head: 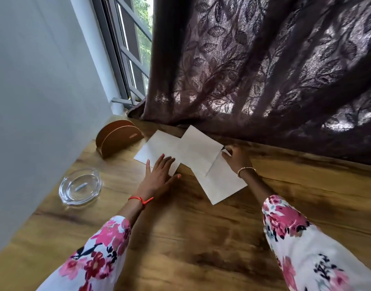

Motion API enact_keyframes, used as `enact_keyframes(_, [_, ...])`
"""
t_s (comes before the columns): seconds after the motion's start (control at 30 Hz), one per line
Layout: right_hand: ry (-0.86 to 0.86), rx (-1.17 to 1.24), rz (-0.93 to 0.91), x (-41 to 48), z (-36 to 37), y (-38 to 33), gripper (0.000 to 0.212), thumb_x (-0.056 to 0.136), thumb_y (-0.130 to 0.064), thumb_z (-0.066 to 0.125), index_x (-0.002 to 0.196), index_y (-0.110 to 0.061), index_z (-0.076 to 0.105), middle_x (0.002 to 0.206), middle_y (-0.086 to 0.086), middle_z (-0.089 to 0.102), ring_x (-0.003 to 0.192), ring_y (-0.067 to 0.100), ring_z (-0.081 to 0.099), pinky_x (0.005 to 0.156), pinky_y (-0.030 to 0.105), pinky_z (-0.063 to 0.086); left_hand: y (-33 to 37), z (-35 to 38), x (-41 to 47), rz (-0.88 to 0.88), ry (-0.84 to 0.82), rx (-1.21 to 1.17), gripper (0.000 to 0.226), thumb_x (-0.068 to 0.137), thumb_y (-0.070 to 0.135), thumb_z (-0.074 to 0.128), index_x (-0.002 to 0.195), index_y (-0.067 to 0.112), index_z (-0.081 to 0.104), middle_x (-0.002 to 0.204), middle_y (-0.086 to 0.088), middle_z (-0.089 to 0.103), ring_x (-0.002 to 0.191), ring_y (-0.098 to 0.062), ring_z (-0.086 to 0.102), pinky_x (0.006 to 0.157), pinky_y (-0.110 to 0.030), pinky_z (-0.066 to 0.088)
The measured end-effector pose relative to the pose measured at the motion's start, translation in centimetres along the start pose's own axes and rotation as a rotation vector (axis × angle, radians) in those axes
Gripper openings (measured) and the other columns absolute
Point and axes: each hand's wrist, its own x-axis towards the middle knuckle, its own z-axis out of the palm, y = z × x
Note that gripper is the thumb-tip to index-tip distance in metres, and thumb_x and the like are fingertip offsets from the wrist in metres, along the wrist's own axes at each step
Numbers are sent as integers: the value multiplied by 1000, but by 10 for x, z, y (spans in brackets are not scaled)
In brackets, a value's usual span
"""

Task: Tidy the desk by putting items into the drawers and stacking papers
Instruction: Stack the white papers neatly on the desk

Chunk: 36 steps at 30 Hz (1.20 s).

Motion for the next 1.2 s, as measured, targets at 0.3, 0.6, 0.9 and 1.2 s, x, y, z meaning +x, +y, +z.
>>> enact_keyframes(0.3, [-113, -81, 115, 43, 19, -10, 59, 88, -27, 58, 134, 3, 37, 137, 26, 41, 131, 35, 33, 107, 35, 27, -8, 1, 13, -4, -23, 19, 95, 72, 74, 4, 145, 18, 22, 154, 2, 23, 143, -9, 10, 111, -53, -14])
enact_keyframes(0.6, [91, 36, 174, 53, 26, -15, 10, 84, -11, 60, 79, -4, 65, 100, 16, 66, 111, 34, 49, 92, 35, 34, -13, 3, 16, 13, -14, 24, 86, 77, 67, 8, 144, 17, 26, 153, 3, 24, 142, -8, 14, 109, -55, -16])
enact_keyframes(0.9, [-6, 434, 192, 37, -9, -8, 28, 89, 9, 44, 114, 9, 57, 98, 17, 58, 69, 20, 55, 37, 10, 45, 3, -2, 14, -7, 91, -82, 56, 95, 47, 31, 141, 14, 31, 151, -3, 27, 144, -15, 11, 108, -49, -19])
enact_keyframes(1.2, [-102, 486, 373, -3, -39, 37, 25, 89, 8, 46, 112, 9, 56, 102, 16, 57, 85, 28, 58, 42, 19, 53, 19, 10, 19, 108, 36, -97, 54, 96, 36, 41, 143, 13, 28, 151, -6, 27, 140, -18, 23, 116, -38, -3])
